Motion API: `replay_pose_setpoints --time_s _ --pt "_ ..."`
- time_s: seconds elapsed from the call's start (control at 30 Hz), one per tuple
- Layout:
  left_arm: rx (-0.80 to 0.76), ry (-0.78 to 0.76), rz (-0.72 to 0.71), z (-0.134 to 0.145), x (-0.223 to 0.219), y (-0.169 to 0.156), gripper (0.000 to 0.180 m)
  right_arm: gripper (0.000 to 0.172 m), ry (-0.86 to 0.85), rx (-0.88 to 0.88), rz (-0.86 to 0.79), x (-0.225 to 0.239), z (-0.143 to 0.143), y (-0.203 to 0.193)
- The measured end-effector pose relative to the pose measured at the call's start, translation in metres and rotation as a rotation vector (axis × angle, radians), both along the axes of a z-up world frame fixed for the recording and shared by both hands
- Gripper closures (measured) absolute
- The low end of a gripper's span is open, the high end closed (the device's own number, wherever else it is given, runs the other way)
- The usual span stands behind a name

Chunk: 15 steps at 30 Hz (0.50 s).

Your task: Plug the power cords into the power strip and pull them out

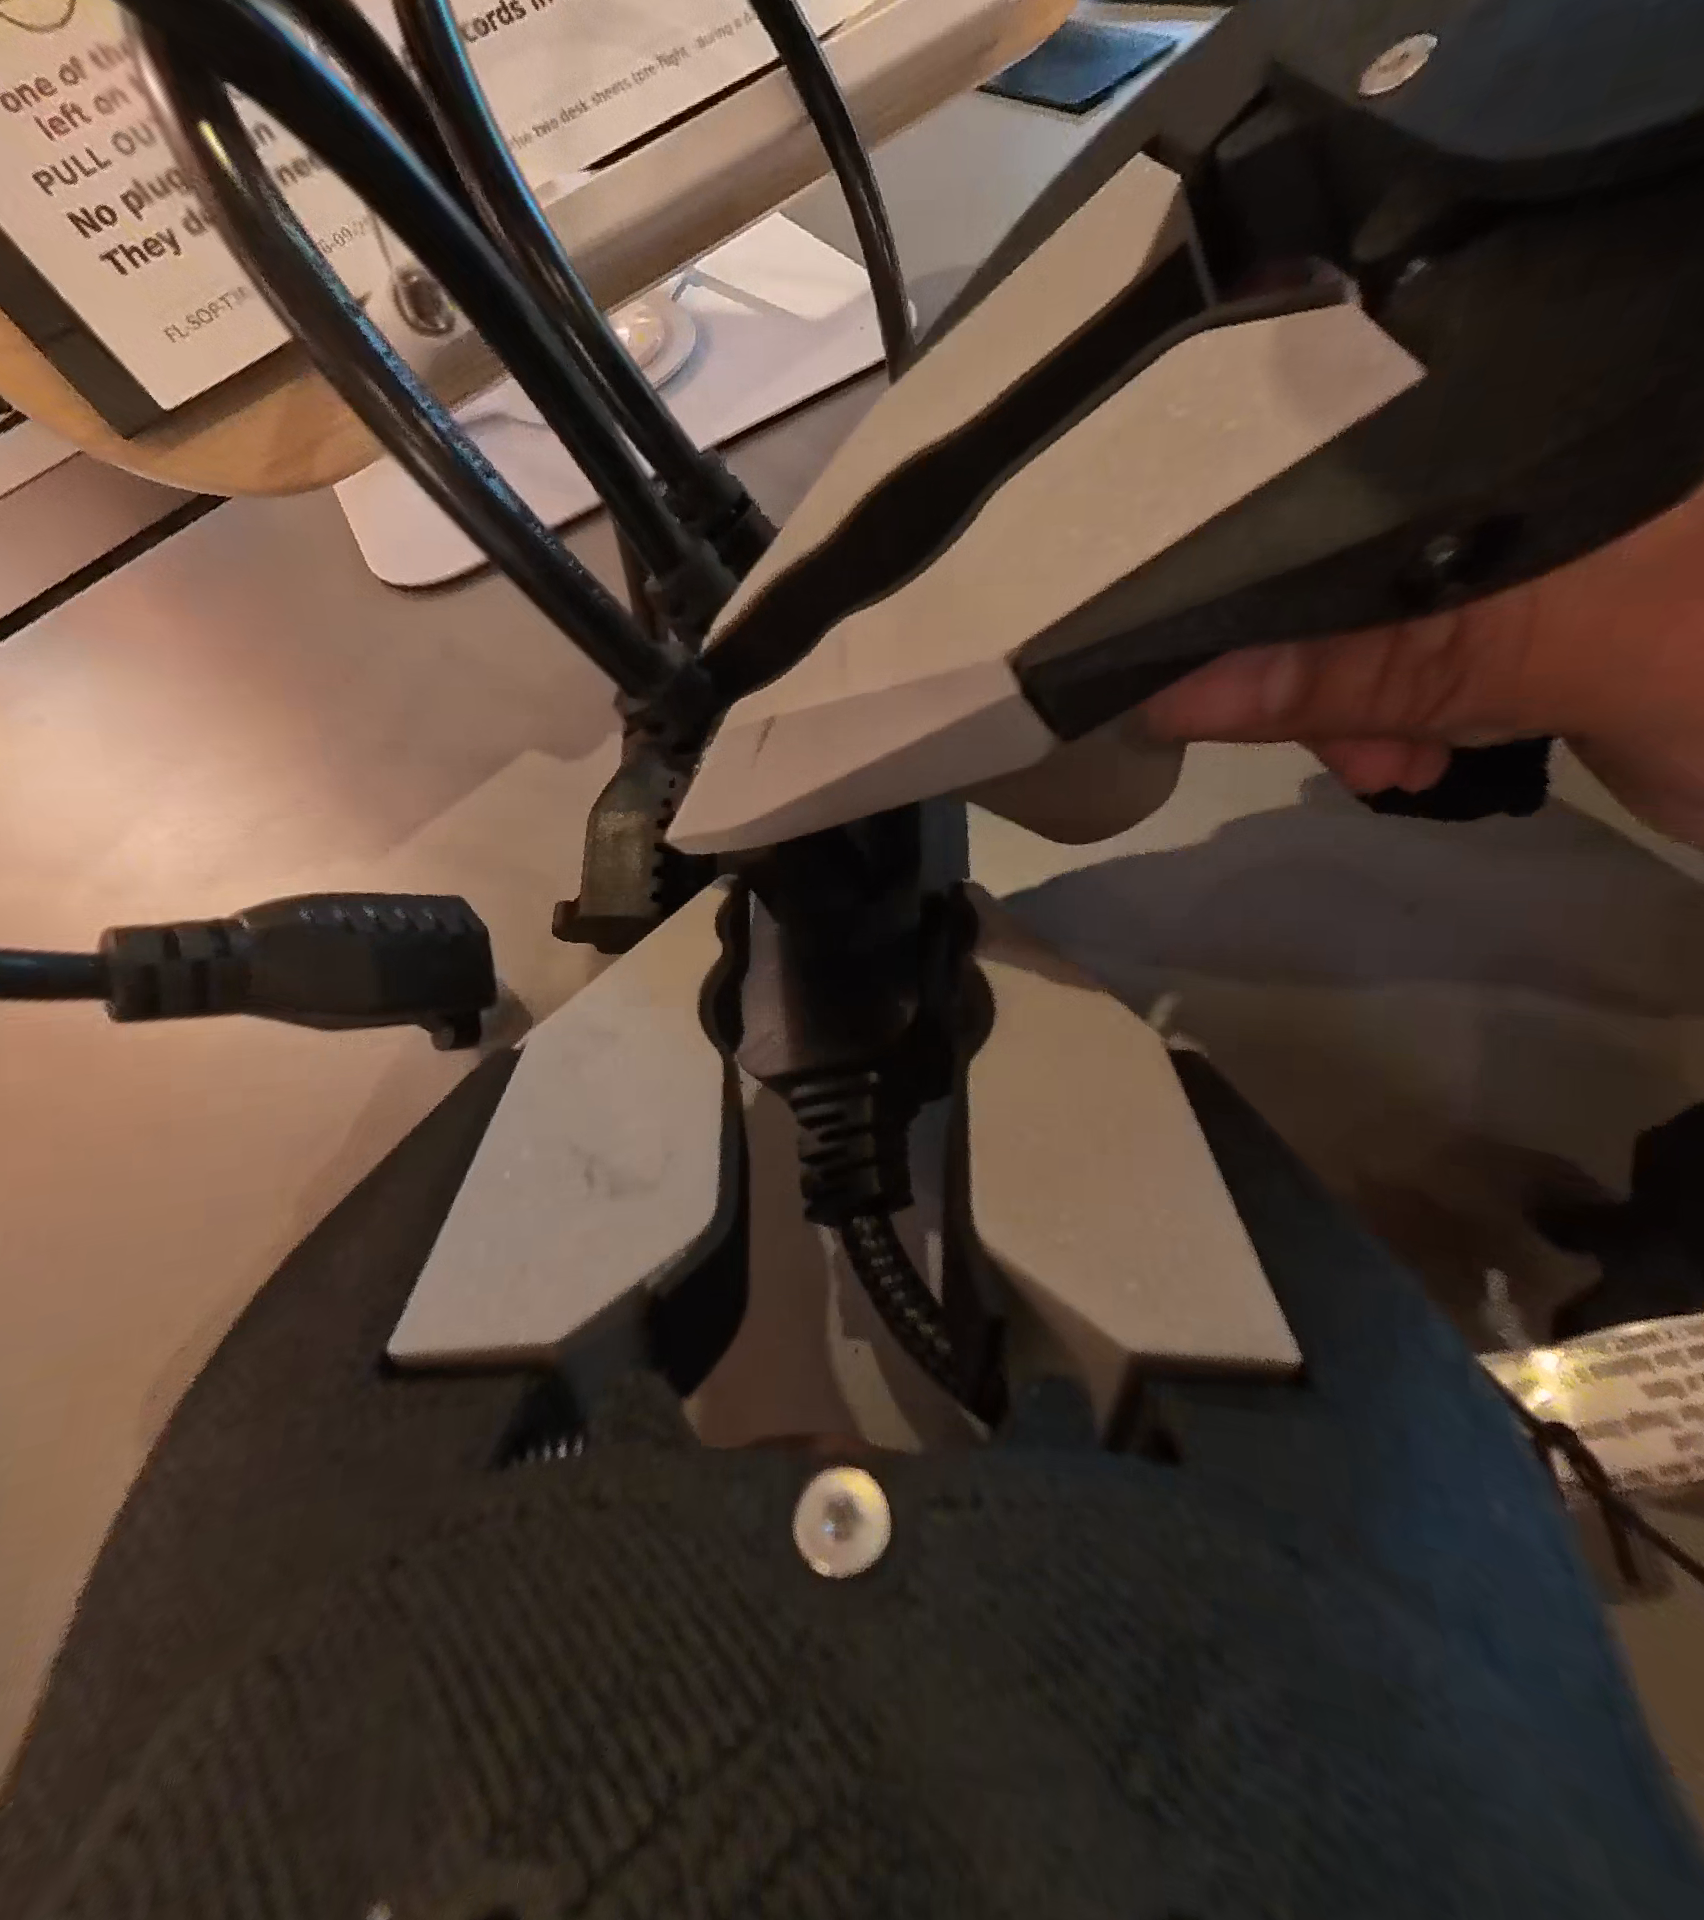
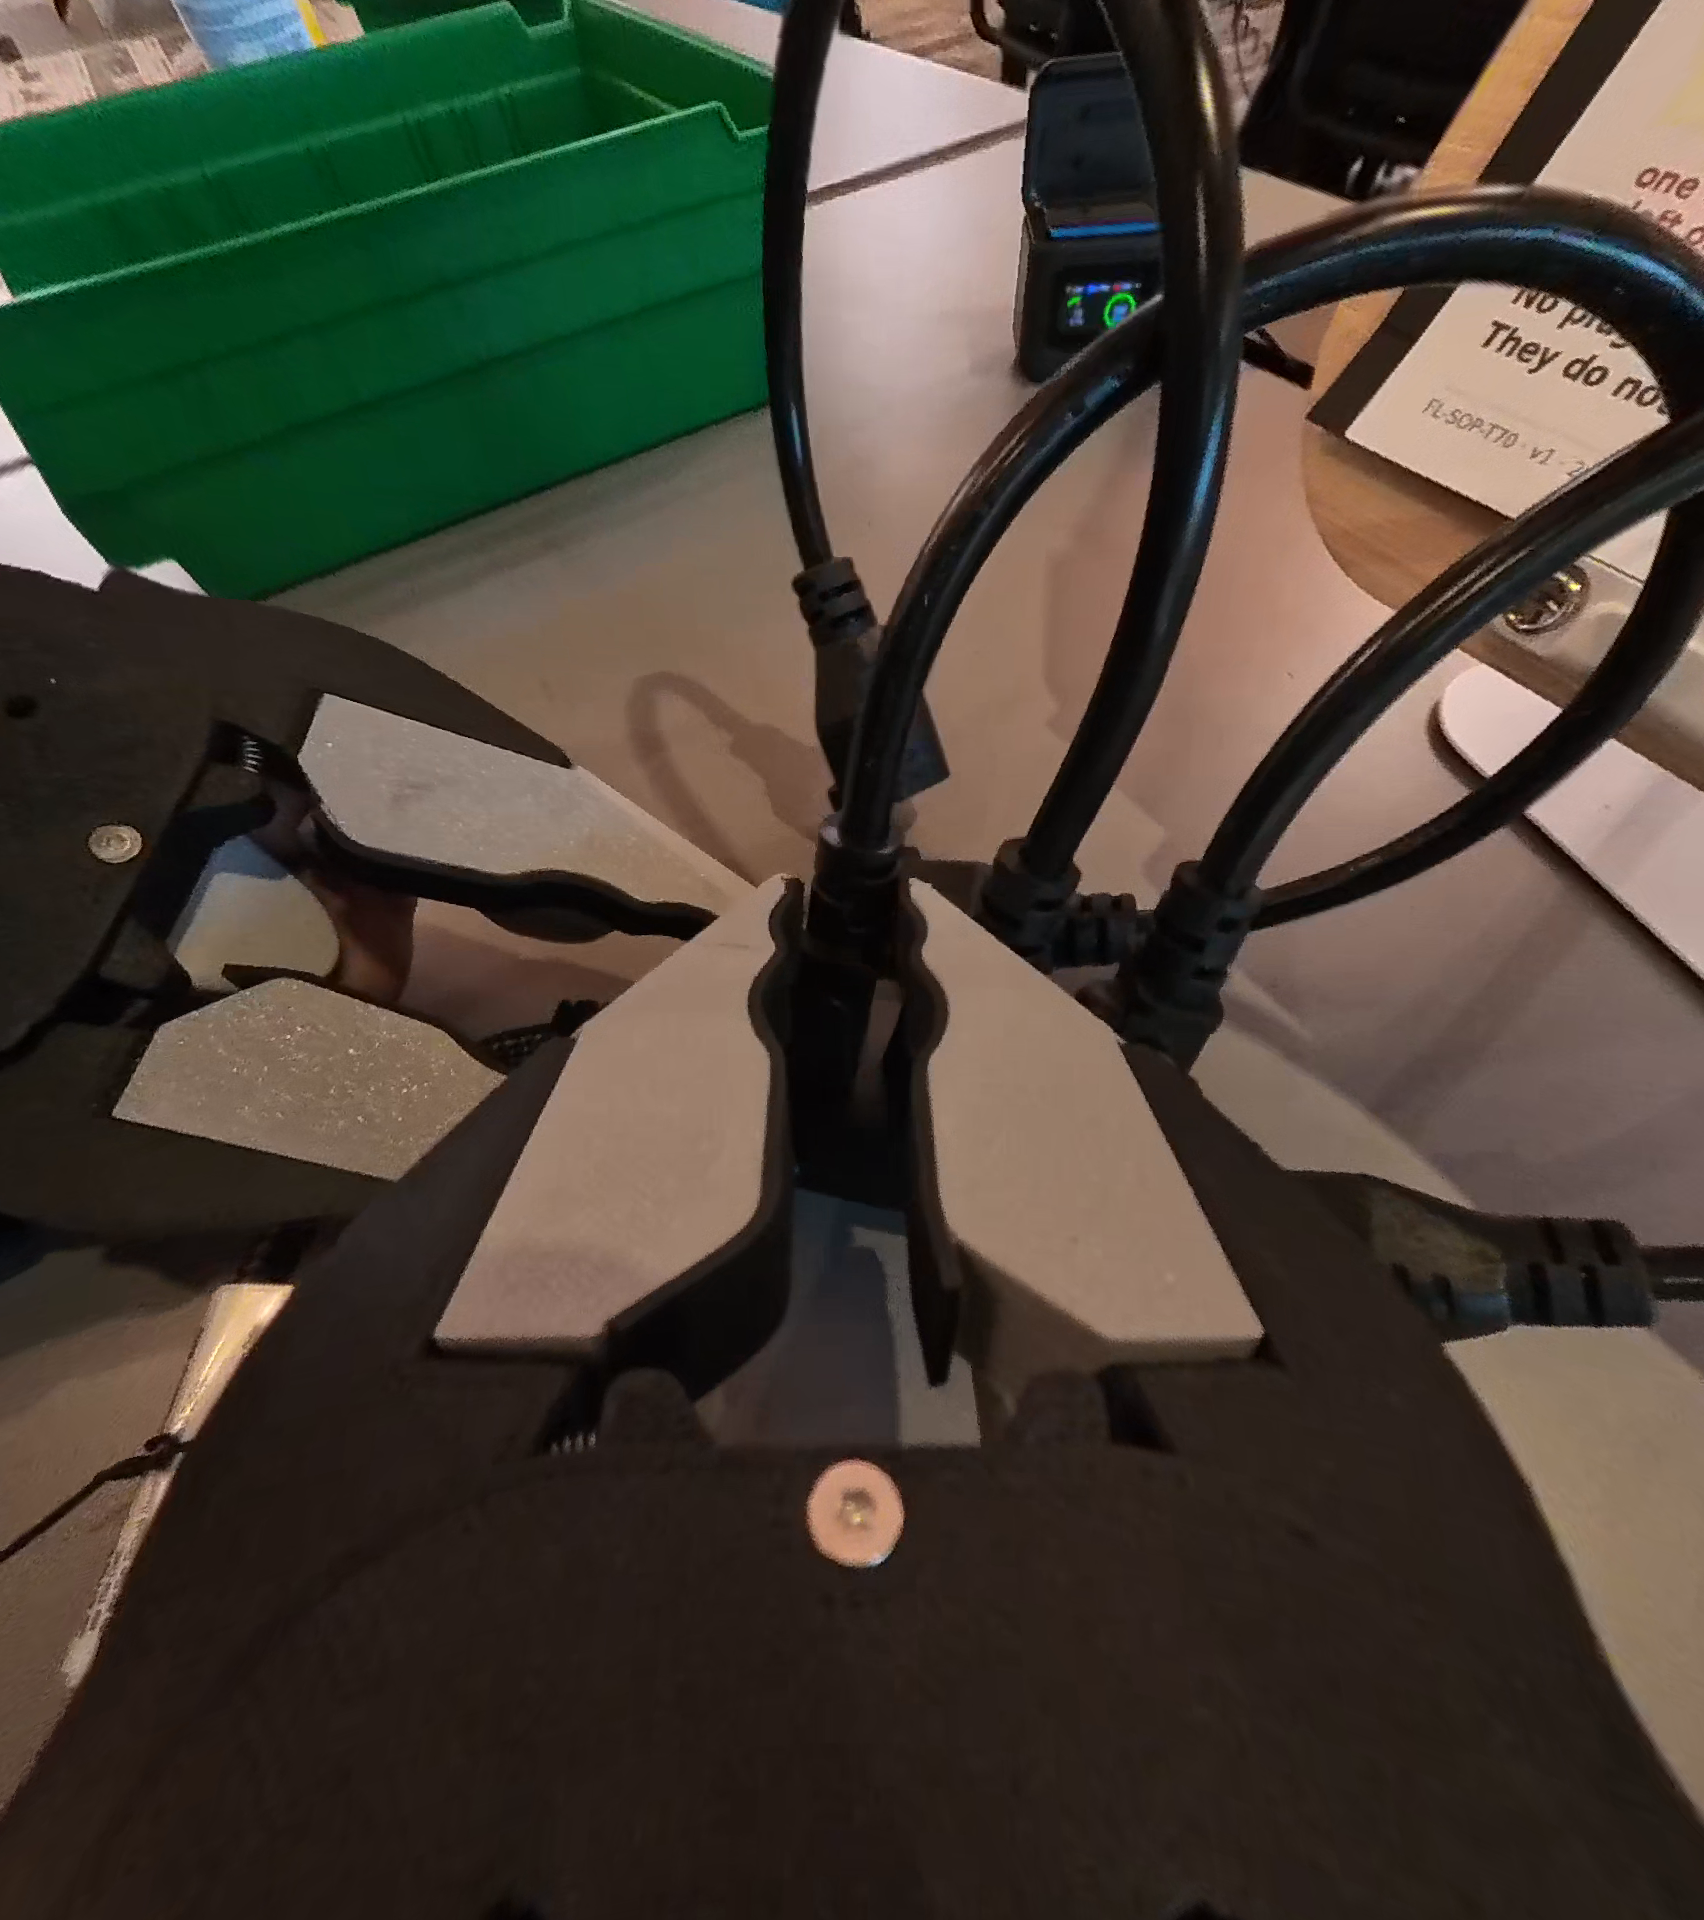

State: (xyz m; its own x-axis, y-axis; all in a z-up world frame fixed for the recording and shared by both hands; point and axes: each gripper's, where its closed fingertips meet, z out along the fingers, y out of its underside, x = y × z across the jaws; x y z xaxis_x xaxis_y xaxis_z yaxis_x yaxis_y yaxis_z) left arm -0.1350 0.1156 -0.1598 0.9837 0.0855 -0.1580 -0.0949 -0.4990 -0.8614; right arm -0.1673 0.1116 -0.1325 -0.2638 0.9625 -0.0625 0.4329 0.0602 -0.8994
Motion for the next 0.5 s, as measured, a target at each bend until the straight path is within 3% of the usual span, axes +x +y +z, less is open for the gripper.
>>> replay_pose_setpoints --time_s 0.17,0.3,0.37,0.5 --pt "-0.032 -0.059 0.011 -0.006 -0.003 -0.001 0.125 0.159 0.05 -0.132 0.011 0.004 0.01 0.002" --pt "-0.103 -0.142 -0.019 -0.017 0.002 0.002 0.112 0.159 0.087 -0.12 0.02 0.006 0.014 -0.001" --pt "-0.161 -0.129 -0.024 -0.026 0.001 0.004 0.128 0.159 0.112 -0.124 0.054 0.006 0.017 -0.01" --pt "-0.215 -0.051 -0.038 -0.033 -0.003 0.002 0.129 0.159 0.124 -0.019 0.07 0.007 0.013 -0.013"
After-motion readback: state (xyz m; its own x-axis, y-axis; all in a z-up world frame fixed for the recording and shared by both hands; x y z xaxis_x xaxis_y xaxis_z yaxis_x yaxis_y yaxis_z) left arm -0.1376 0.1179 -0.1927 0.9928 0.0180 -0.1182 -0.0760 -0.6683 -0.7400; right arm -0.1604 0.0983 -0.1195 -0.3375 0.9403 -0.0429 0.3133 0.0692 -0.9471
